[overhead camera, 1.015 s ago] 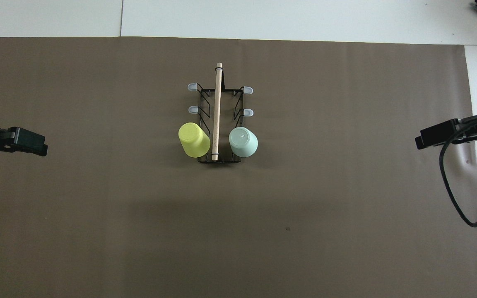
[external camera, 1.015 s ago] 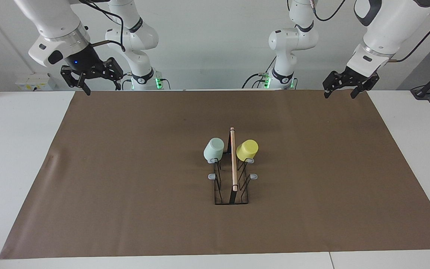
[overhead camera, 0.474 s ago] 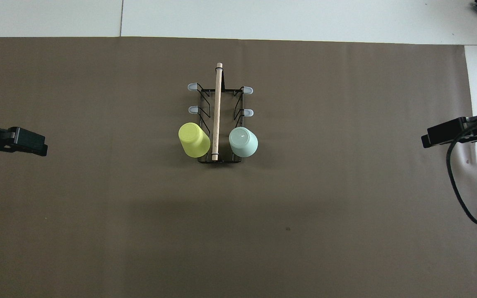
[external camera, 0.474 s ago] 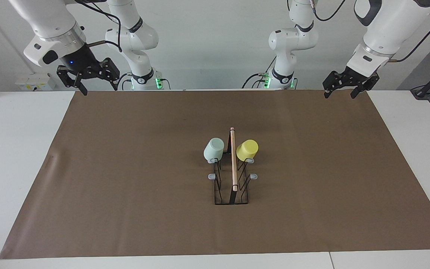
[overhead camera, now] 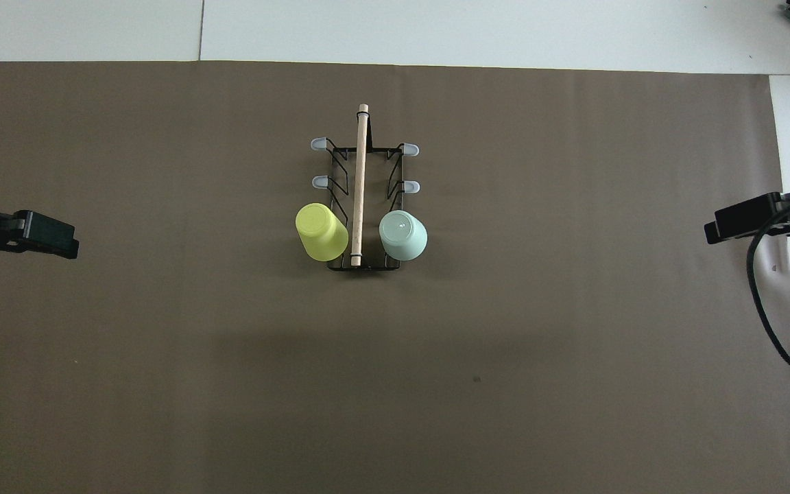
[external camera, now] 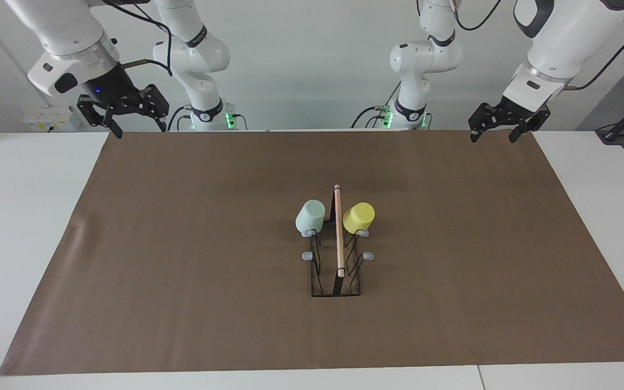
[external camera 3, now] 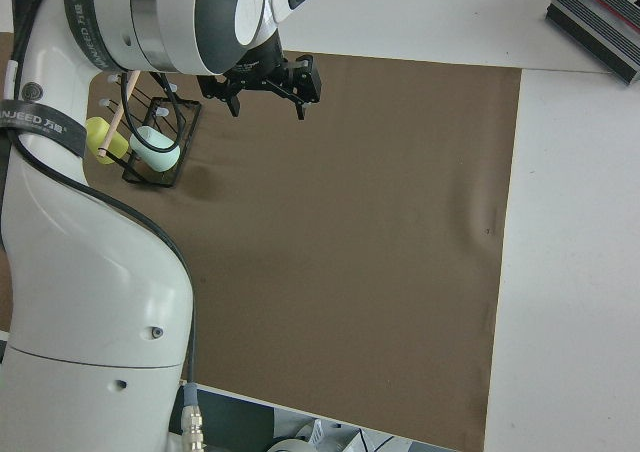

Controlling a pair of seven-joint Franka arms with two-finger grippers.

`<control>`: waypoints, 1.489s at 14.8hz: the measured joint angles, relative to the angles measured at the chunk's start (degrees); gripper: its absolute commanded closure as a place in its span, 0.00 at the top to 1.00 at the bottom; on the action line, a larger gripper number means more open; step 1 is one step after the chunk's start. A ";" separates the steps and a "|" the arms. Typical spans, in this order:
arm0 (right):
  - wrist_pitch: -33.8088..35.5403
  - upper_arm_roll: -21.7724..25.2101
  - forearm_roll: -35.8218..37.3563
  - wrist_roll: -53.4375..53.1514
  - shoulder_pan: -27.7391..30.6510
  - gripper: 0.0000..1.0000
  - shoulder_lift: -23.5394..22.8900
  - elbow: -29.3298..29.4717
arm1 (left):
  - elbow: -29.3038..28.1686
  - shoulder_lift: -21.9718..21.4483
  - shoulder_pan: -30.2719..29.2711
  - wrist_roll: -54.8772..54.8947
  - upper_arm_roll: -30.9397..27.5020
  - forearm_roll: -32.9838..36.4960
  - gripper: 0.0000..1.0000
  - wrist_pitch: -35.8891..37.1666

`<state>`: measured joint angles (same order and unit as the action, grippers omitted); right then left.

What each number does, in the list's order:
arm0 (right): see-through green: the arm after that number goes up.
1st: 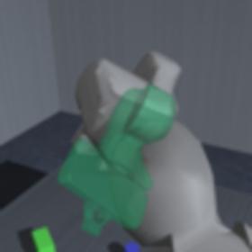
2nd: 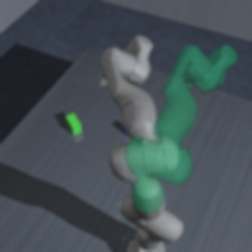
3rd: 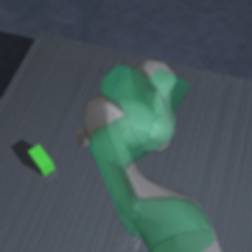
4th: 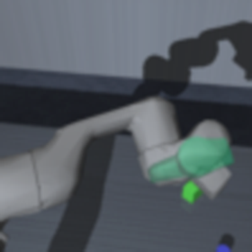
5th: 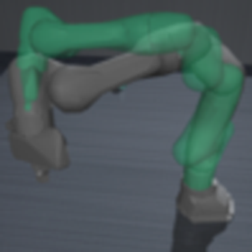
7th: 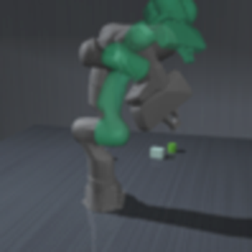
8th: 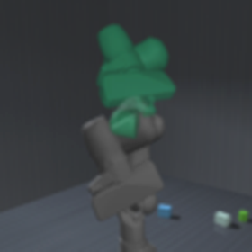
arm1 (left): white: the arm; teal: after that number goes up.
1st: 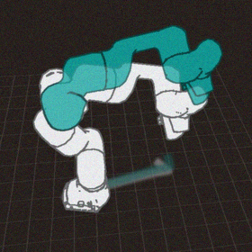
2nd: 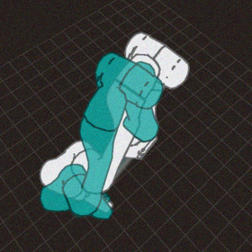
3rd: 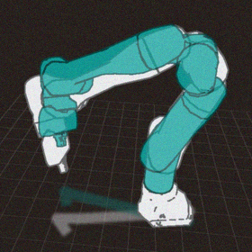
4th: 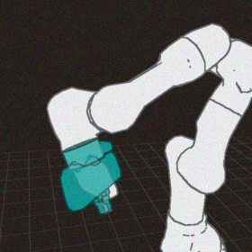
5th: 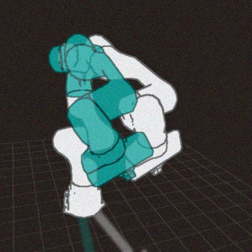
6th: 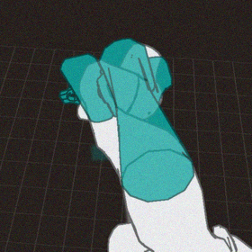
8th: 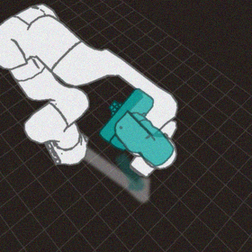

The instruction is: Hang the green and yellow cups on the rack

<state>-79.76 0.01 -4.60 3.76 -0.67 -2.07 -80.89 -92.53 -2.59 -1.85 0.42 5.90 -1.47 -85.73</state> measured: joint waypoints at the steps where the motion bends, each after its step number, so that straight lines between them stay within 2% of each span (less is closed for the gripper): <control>1: 0.00 -0.02 0.00 0.00 0.00 1.00 0.00 0.00 | 0.00 0.00 0.00 0.00 0.00 0.00 1.00 0.00; 8: -0.18 -0.07 0.00 0.00 0.00 1.00 0.00 0.00 | 0.00 0.00 0.00 0.00 0.00 0.00 1.00 0.00; 18: -4.27 -0.20 2.42 0.00 -0.31 1.00 -0.01 -0.36 | 0.00 0.00 0.00 0.00 0.00 0.00 1.00 0.00; 22: -6.80 -0.19 2.46 0.00 -0.29 1.00 0.08 -2.21 | 0.00 0.00 0.00 0.00 0.00 0.00 1.00 0.00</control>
<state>-86.56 -0.18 -2.14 3.76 -0.96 -1.99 -83.11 -92.53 -2.59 -1.85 0.42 5.90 -1.47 -85.73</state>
